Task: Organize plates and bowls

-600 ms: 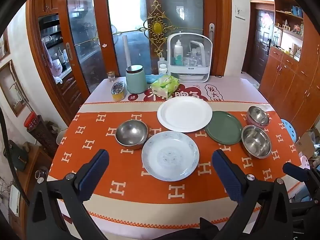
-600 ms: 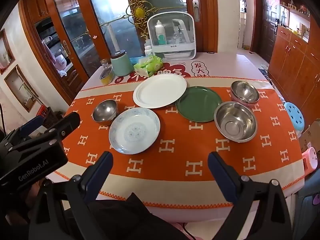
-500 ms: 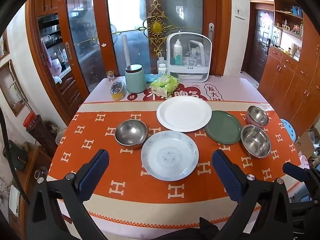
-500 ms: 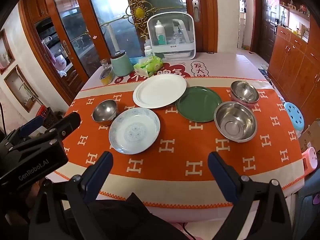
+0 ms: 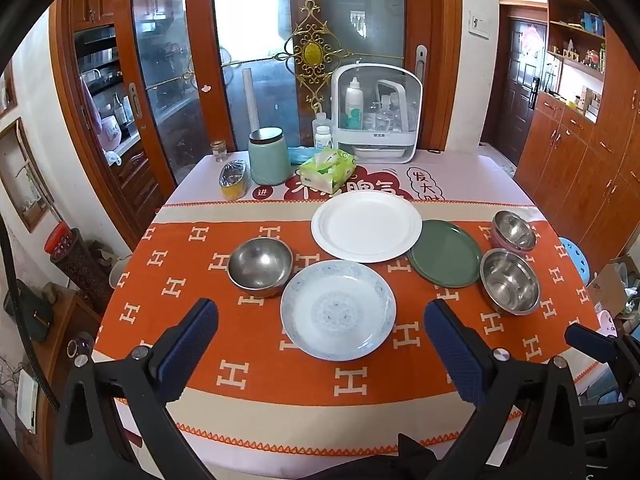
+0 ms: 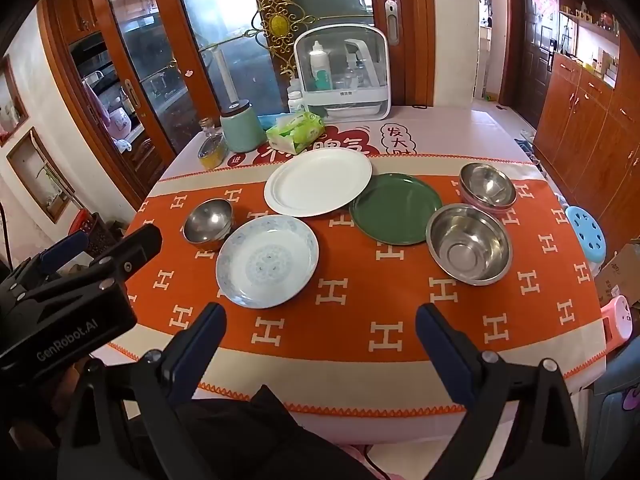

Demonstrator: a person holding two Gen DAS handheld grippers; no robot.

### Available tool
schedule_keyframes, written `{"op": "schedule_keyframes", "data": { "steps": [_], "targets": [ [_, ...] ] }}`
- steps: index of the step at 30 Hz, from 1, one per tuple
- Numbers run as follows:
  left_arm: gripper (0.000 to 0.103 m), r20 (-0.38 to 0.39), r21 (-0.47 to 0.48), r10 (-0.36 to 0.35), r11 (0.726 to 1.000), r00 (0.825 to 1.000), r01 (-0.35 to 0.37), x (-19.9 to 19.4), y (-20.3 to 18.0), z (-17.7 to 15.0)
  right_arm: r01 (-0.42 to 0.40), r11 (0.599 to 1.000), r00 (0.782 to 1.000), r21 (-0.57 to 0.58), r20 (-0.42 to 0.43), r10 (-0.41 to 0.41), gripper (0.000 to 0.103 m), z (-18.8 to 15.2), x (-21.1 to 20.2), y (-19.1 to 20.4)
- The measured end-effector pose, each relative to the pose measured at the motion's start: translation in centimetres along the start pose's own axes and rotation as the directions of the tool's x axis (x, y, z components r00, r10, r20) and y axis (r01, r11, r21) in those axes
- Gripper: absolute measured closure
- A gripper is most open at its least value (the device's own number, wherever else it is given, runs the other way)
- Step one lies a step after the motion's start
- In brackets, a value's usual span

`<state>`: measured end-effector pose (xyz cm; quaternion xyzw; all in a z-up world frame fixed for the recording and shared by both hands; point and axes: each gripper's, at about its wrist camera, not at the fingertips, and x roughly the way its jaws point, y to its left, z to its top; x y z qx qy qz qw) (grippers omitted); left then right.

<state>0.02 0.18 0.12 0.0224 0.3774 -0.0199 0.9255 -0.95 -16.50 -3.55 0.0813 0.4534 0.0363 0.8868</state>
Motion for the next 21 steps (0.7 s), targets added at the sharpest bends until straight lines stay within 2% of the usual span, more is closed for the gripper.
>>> {"op": "schedule_keyframes", "data": {
  "steps": [21],
  "targets": [
    [0.001, -0.004, -0.003, -0.004, 1.000, 1.000, 0.004, 0.13, -0.05, -0.26, 0.006, 1.000, 1.000, -0.003, -0.004, -0.006, 0.007, 0.15, -0.12, -0.09]
  ]
}}
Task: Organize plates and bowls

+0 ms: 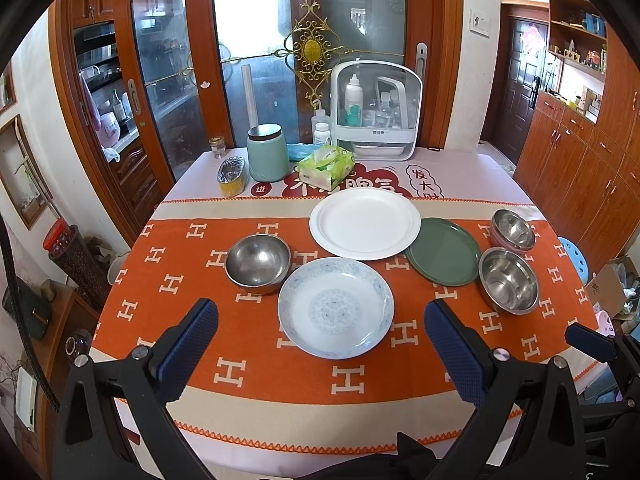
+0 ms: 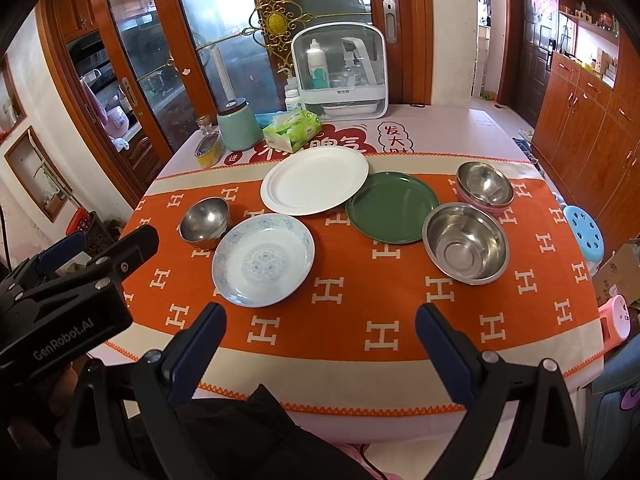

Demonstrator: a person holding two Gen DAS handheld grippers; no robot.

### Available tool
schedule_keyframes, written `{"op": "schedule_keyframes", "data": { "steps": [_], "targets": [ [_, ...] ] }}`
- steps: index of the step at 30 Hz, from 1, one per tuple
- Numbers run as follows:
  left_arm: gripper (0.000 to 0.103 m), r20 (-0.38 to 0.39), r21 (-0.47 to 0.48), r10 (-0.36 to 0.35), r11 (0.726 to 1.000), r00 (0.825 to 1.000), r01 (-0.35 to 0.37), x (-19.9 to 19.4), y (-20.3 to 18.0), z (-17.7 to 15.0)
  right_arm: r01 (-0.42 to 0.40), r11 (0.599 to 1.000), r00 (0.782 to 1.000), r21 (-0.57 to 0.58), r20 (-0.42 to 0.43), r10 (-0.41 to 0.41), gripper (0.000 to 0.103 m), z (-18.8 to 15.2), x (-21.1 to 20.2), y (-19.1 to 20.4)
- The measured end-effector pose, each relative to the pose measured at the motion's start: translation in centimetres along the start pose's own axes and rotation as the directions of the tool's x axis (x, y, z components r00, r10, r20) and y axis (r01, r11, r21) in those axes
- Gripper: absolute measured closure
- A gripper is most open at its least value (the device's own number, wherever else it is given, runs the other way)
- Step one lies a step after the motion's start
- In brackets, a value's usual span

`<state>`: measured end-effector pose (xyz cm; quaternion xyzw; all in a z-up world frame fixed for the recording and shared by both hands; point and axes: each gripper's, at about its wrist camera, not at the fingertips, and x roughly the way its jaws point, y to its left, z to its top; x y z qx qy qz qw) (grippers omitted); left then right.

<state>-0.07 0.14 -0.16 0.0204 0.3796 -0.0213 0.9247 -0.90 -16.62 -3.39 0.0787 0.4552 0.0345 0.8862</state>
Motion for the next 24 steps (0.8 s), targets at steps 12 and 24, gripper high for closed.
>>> {"op": "schedule_keyframes", "data": {
  "steps": [12, 24],
  "targets": [
    [0.001, -0.004, -0.001, 0.000, 1.000, 1.000, 0.000, -0.22, 0.01, -0.31, 0.001, 1.000, 1.000, -0.001, -0.002, -0.001, 0.007, 0.13, 0.11, -0.05],
    [0.001, -0.008, -0.001, -0.002, 1.000, 1.000, 0.002, -0.13, -0.23, -0.81, 0.004, 1.000, 1.000, -0.001, -0.005, -0.004, 0.007, 0.49, 0.37, -0.02]
  ]
}}
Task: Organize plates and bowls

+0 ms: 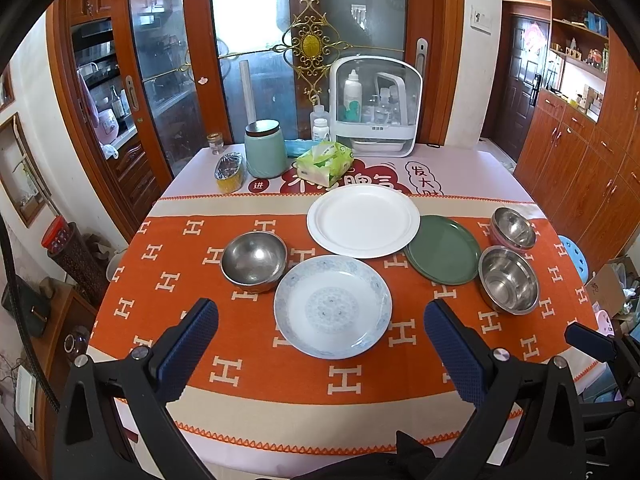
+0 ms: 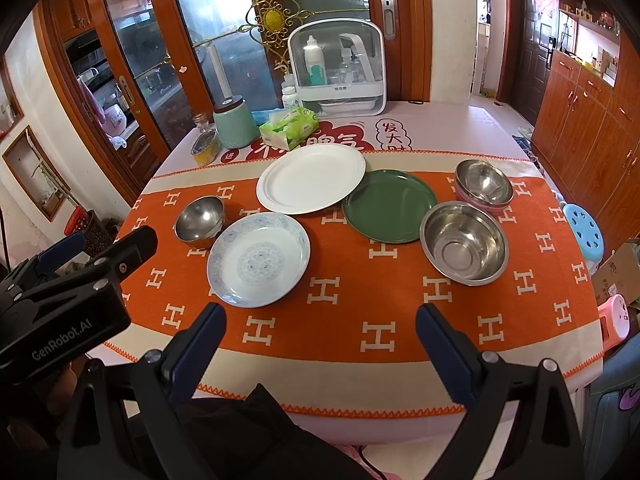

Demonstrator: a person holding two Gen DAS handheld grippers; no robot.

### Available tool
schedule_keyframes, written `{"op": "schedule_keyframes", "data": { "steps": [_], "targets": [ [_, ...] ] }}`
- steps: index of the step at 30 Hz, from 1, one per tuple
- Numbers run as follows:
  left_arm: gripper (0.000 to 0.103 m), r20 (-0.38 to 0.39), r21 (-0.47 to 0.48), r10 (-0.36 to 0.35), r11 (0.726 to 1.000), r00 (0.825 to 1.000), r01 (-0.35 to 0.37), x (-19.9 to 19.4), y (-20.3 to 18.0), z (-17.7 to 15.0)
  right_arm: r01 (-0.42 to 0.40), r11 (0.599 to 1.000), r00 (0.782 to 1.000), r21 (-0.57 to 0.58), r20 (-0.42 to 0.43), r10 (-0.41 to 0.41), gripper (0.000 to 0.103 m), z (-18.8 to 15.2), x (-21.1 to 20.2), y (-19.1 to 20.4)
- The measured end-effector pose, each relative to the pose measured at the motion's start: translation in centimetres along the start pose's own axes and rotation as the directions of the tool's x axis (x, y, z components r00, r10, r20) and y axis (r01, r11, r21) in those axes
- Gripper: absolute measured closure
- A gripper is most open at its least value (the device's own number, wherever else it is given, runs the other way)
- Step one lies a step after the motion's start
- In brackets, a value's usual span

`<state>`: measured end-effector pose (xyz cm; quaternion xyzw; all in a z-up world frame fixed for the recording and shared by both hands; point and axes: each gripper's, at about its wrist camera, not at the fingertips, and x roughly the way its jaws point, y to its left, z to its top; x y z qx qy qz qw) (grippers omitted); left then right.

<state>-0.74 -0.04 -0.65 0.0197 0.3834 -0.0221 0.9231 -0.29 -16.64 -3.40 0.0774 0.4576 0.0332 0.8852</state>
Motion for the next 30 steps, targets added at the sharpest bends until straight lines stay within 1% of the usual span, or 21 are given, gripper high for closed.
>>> {"op": "schedule_keyframes", "data": {
  "steps": [4, 7, 9, 12, 14, 20, 25, 26, 30],
  "targets": [
    [0.001, -0.001, -0.002, -0.002, 1.000, 1.000, 0.002, 0.0, 0.0, -0.1, 0.003, 1.000, 1.000, -0.001, 0.000, -0.003, 0.007, 0.3, 0.2, 0.2],
    [0.001, -0.002, 0.000, -0.001, 1.000, 1.000, 0.001, 0.0, 0.0, 0.0, 0.008, 1.000, 1.000, -0.002, 0.004, -0.008, 0.007, -0.7, -0.3, 0.0],
    [0.001, -0.003, 0.001, -0.001, 1.000, 1.000, 0.001, 0.0, 0.0, 0.1, 0.010, 1.000, 1.000, -0.003, 0.007, -0.010, 0.007, -0.7, -0.9, -0.6],
    [0.001, -0.002, 0.003, 0.003, 1.000, 1.000, -0.002, 0.1, 0.0, 0.0, 0.013, 1.000, 1.000, -0.001, 0.009, -0.013, 0.007, -0.2, -0.6, -1.5],
    [0.001, -0.007, 0.003, 0.004, 1.000, 1.000, -0.004, 0.5, -1.0, -0.5, 0.019, 1.000, 1.000, -0.002, 0.006, -0.019, 0.007, 0.3, 0.5, -1.2],
    [0.001, -0.063, -0.013, -0.034, 0.999, 0.997, 0.033, 2.0, -1.7, -1.5, 0.036, 0.999, 0.999, 0.001, 0.019, -0.036, 0.007, 0.8, 0.3, -1.4],
    [0.001, -0.098, -0.009, -0.038, 0.999, 0.994, 0.038, 2.6, -1.2, -0.6, 0.039, 0.999, 0.999, 0.005, 0.024, -0.039, 0.007, 1.8, 0.7, -1.7],
    [0.001, -0.110, -0.007, -0.040, 0.999, 0.993, 0.040, 3.2, -0.9, 0.1, 0.038, 0.999, 0.999, 0.009, 0.025, -0.038, 0.007, 2.1, 0.8, -1.8],
    [0.001, -0.138, 0.004, -0.043, 0.999, 0.989, 0.044, 4.0, -0.6, 1.2, 0.031, 0.999, 0.999, 0.024, 0.030, -0.032, 0.007, 3.3, 1.2, -2.2]
  ]
}}
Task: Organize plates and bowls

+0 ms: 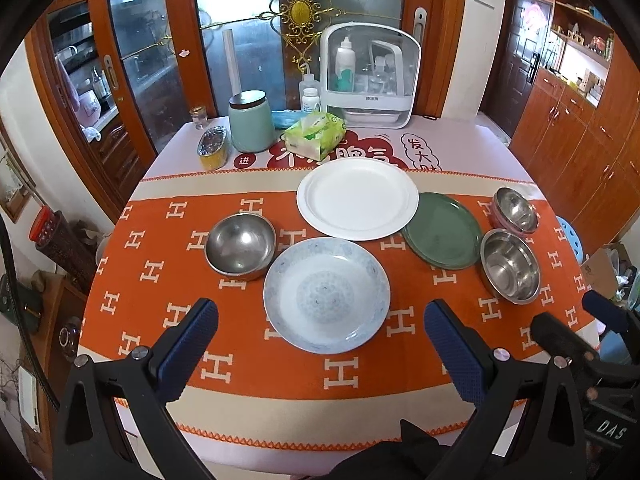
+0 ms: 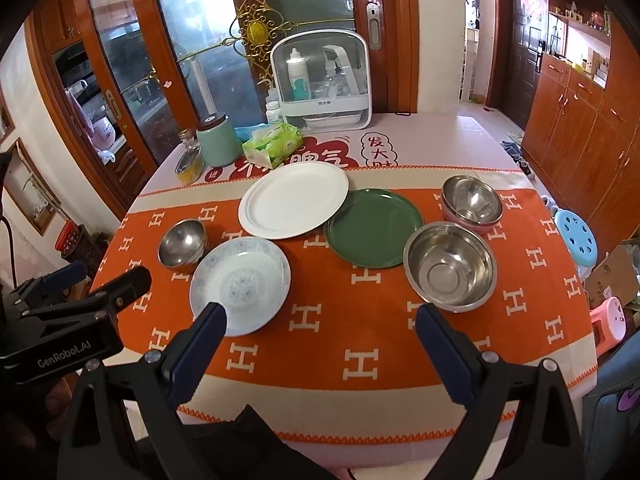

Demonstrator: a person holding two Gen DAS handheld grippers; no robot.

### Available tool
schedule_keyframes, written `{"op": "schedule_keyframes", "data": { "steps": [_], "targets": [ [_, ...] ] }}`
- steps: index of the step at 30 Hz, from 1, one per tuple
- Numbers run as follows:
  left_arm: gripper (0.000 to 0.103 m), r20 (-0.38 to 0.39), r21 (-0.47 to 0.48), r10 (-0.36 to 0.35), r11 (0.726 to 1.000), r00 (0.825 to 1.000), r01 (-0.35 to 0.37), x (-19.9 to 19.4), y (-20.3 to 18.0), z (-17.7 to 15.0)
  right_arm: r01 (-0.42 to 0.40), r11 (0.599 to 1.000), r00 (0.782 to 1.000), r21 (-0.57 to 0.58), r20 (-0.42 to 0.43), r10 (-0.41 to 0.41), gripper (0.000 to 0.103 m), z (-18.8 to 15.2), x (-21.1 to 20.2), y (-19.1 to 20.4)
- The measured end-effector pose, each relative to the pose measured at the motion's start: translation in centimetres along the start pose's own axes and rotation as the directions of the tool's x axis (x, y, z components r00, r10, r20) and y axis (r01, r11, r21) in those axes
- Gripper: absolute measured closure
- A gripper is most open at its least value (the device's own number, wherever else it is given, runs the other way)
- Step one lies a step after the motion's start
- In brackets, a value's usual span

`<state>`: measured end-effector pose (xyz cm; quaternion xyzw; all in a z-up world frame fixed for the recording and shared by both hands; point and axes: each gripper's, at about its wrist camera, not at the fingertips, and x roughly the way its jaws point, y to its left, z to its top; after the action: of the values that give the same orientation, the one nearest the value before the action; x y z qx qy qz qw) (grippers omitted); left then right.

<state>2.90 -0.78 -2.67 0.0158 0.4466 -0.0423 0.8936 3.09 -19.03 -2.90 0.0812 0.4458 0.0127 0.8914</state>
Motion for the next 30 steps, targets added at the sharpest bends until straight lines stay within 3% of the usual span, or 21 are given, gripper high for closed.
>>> {"op": "schedule_keyframes", "data": {
  "steps": [12, 21, 27, 30],
  "targets": [
    [0.001, -0.040, -0.067, -0.067, 0.996, 0.997, 0.064, 2.8, 2.4, 6.7, -0.014, 0.998, 0.999, 0.060, 0.048, 0.011, 0.007, 5.0, 2.4, -1.1],
    [0.001, -0.038, -0.074, -0.041, 0.996, 0.998, 0.039, 6.5, 3.8, 12.7, -0.041, 0.991, 0.996, 0.126, 0.089, 0.030, 0.007, 8.3, 6.1, -2.4],
    [0.001, -0.013, -0.076, -0.084, 0.994, 0.996, 0.083, 9.1, 5.1, 15.8, -0.049, 0.986, 0.993, 0.161, 0.118, 0.030, 0.007, 10.1, 9.0, -3.0],
    [0.001, -0.015, -0.064, -0.072, 0.995, 0.997, 0.071, 10.9, 5.4, 17.0, -0.047, 0.984, 0.991, 0.174, 0.129, 0.024, 0.007, 11.0, 10.5, -3.1]
  ]
}}
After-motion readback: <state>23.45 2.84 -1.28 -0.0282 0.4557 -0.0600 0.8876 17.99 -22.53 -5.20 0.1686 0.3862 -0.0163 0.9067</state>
